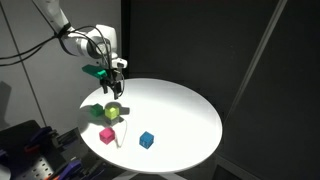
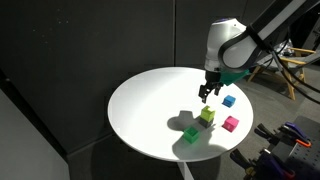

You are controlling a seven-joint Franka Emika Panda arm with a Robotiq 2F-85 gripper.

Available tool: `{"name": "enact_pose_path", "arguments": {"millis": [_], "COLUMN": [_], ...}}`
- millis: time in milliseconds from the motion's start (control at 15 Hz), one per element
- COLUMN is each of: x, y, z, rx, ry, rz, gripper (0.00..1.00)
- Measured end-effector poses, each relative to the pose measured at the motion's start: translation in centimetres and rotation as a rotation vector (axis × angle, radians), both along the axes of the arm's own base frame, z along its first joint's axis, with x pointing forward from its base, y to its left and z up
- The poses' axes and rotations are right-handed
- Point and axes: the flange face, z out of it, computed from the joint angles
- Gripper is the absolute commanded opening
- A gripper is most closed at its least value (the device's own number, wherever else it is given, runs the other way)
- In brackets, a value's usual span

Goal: Move the yellow cube from the right and back to the left

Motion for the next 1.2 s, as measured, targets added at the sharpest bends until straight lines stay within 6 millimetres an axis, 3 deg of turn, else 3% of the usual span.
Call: {"name": "enact_pose_path", "arguments": {"millis": [1200], "x": [0.5], "y": [-0.4], "z": [-5.4], "rx": [0.016], "ry": [0.012], "rz": [0.068], "gripper": [1.0]}}
